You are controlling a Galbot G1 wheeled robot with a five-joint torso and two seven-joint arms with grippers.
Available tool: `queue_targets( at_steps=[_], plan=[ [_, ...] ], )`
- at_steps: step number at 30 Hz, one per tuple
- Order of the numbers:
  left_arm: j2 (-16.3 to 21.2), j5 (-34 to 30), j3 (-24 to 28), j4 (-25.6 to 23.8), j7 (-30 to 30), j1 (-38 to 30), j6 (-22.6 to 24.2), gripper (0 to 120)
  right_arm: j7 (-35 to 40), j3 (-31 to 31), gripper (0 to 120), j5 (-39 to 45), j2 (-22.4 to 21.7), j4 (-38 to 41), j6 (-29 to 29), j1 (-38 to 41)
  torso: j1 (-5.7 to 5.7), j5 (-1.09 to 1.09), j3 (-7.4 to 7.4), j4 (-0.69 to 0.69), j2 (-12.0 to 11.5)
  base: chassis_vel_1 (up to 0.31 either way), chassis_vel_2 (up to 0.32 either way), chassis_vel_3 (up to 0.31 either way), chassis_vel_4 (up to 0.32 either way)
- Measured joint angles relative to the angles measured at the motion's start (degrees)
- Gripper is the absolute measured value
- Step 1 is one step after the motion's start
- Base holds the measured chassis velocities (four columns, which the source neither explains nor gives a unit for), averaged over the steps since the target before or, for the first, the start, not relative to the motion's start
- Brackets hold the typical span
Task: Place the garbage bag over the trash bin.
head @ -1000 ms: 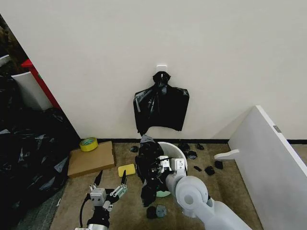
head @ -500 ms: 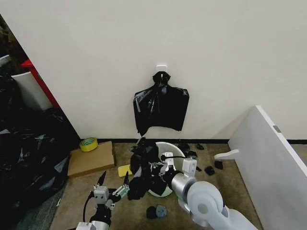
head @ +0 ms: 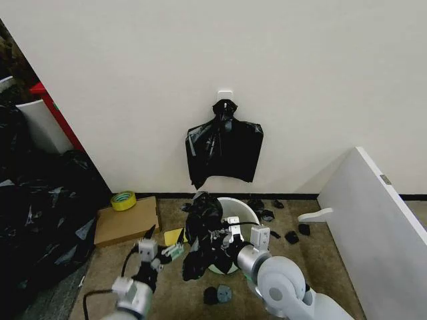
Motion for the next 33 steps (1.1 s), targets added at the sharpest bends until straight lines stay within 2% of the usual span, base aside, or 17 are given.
queue_targets(
  at_steps=[6,14,21,23,27,29,33],
  plan=[
    [2.52,-4.62,1.98,0.1,-1.91,-4.75,7.67,100,0.51,-1.78,0,0.89,0.0,-0.66,-0.48,2.35,0.0,0.01,0.0,0.03,0.0,0.0,0.0,0.0,0.0],
    [2.98,-7.66,6.16,2.06,-3.68,-9.06,11.88,98,1.23,-1.59,0,1.87,0.08,-0.61,-0.62,2.65,0.0,0.01,0.0,0.02,0.0,0.0,0.0,0.0,0.0],
    [0.93,-12.84,11.41,5.46,-6.63,-14.56,16.38,98,1.42,-1.21,0,1.99,-0.25,-0.3,-0.63,2.23,0.0,0.01,0.0,0.02,0.0,0.0,0.0,0.0,0.0],
    [0.5,-13.76,11.88,5.81,-7.03,-15.38,17.09,98,1.43,-1.18,0,1.99,-0.26,-0.29,-0.63,2.22,0.0,0.01,0.0,0.02,0.0,0.0,0.0,0.0,0.0],
    [-0.86,-17.99,14.01,7.15,-10.3,-19.03,21.54,97,1.46,-1.06,0,2.0,-0.33,-0.25,-0.63,2.13,0.0,0.01,0.0,0.01,0.0,0.0,0.0,0.0,0.0],
    [-0.91,-18.21,14.1,7.24,-10.49,-19.21,21.76,97,1.46,-1.04,0,2.0,-0.33,-0.24,-0.63,2.1,0.0,0.01,0.0,0.01,0.0,0.0,0.0,0.0,0.0],
    [-1.98,-21.41,15.26,8.81,-13.38,-22.17,25.12,93,1.47,-0.86,0,2.0,-0.42,-0.06,-0.61,1.81,0.0,0.02,0.0,0.02,0.0,0.0,0.0,0.0,0.0]
  ],
)
